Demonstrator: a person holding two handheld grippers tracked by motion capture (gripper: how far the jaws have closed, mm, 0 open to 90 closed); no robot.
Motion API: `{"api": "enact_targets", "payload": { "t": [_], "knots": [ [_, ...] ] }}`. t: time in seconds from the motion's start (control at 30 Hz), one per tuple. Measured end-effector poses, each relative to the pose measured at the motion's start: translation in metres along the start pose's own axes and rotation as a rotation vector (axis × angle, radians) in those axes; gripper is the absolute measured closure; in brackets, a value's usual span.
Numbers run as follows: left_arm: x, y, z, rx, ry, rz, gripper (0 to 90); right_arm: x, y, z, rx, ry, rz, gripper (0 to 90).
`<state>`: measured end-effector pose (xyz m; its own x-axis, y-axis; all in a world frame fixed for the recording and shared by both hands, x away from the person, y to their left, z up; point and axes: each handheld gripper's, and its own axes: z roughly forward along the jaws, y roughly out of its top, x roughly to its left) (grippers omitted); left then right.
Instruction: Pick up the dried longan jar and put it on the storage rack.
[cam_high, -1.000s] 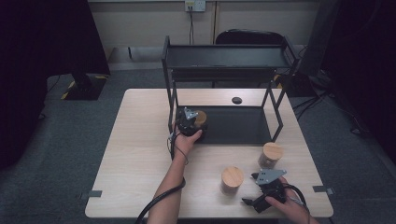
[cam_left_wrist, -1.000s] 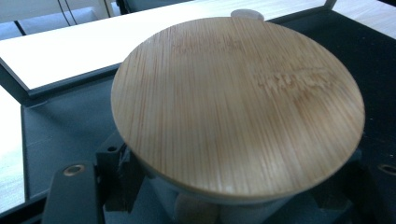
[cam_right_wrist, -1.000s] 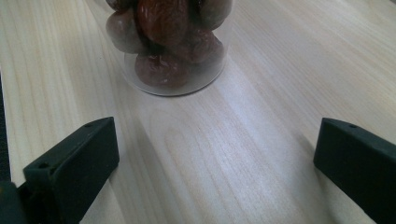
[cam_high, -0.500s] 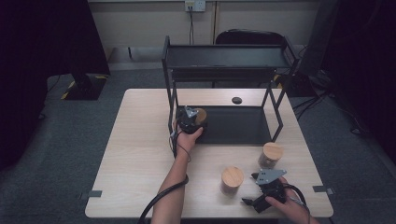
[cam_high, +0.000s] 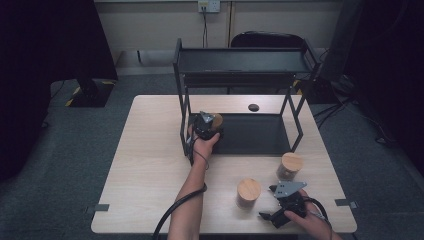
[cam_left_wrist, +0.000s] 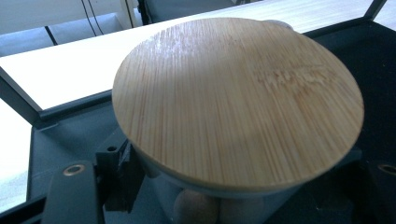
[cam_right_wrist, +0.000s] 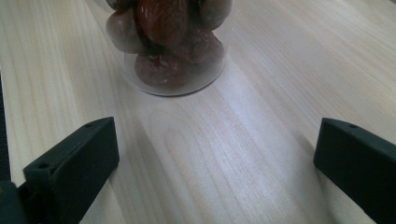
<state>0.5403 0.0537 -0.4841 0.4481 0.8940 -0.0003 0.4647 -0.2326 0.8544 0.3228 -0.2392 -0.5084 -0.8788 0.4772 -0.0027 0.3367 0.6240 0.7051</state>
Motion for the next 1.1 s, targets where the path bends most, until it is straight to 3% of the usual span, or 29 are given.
{"api": "enact_targets", "payload": {
  "t": [0.3, 0.9, 0.97, 1.1],
  "knots": [
    [0.0003, 0.0029, 0.0055, 0.002, 0.016, -0.001, 25.7, 0.0001, 0.0000, 0.0000, 0.000, 0.000, 0.001, 0.0],
    [0.0015, 0.0035, 0.0053, 0.019, 0.004, -0.004, 24.8, 0.0001, 0.0000, 0.0000, 0.000, 0.000, 0.001, 0.0],
    [0.0018, 0.0028, 0.0055, 0.025, 0.011, -0.033, 17.6, 0.0001, 0.0000, 0.0000, 0.000, 0.000, 0.001, 0.0],
    [0.0022, 0.0011, 0.0043, 0.037, 0.013, -0.050, 10.7, 0.0001, 0.0000, 0.0000, 0.000, 0.000, 0.001, 0.0]
  ]
}}
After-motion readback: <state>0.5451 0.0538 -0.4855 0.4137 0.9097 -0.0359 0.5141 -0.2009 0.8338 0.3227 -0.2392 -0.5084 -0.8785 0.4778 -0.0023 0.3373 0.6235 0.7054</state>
